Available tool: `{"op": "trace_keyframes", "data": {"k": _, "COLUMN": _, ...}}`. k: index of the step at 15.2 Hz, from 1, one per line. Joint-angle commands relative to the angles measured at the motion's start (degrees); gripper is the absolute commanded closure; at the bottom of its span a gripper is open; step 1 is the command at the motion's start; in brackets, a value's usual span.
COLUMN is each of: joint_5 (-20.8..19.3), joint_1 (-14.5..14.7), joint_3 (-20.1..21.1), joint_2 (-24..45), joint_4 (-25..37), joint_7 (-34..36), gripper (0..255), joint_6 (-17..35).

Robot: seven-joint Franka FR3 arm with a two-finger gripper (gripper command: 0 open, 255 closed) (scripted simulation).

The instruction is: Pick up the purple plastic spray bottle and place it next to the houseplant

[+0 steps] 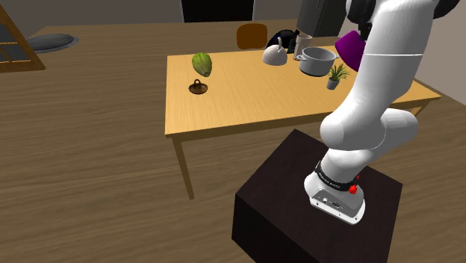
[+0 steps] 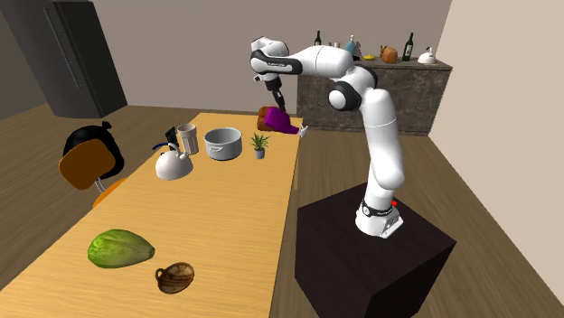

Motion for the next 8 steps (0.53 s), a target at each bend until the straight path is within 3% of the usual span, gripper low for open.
{"op": "trace_keyframes", "data": {"k": 1, "joint_5": -0.25, "joint_1": 0.4, "joint_3": 0.05, "joint_2": -0.64, "joint_4": -2.5, "joint_7": 0.45, "gripper": 255, "joint_6": 1.9}}
{"op": "trace_keyframes", "data": {"k": 8, "joint_5": -0.55, "joint_1": 1.14, "joint_3": 0.25, "joint_2": -1.56, "joint_4": -9.11, "joint_7": 1.61, "gripper": 255, "joint_6": 7.55}}
